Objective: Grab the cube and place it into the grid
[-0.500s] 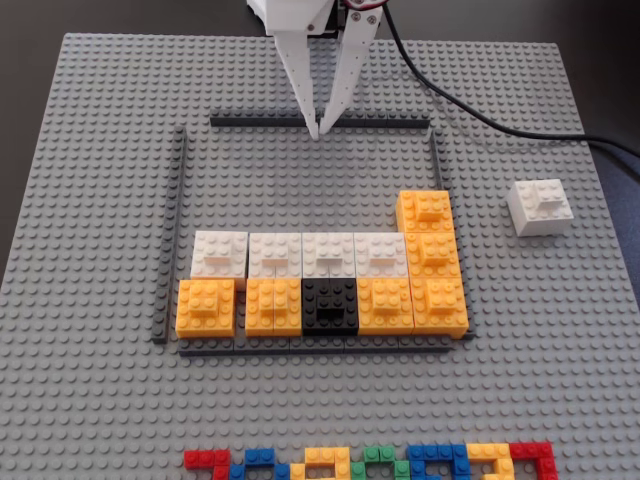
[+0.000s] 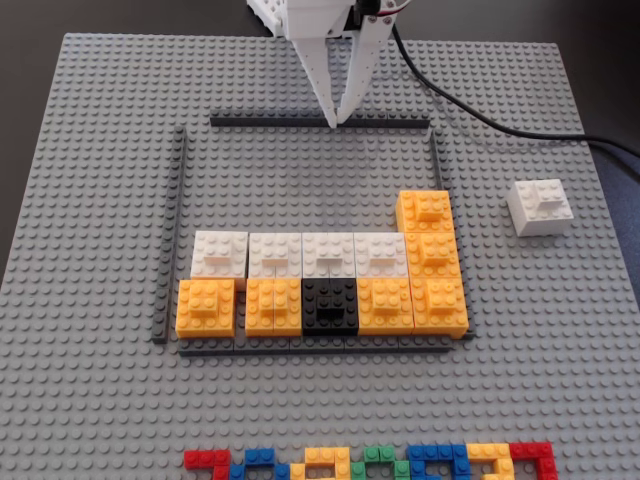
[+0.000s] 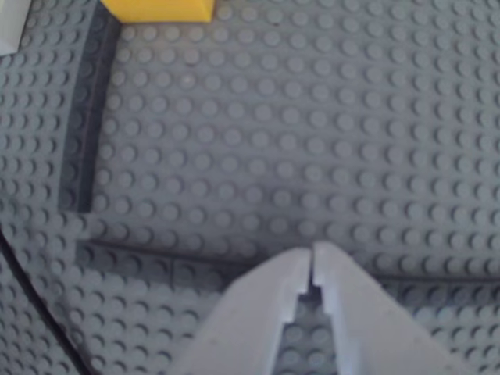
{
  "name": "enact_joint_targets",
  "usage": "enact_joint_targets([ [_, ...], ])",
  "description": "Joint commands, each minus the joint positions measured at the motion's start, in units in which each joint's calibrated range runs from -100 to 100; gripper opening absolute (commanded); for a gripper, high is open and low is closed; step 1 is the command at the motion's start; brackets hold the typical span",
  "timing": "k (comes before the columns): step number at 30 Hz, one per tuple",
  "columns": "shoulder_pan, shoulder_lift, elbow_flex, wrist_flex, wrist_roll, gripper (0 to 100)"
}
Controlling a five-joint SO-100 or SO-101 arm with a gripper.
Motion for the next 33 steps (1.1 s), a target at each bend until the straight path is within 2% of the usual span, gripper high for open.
enact_joint_targets([
  [1, -0.2, -2.1, 0.5, 0.1, 0.1, 0],
  [33, -2.1, -2.1, -3.3, -0.9, -0.2, 0],
])
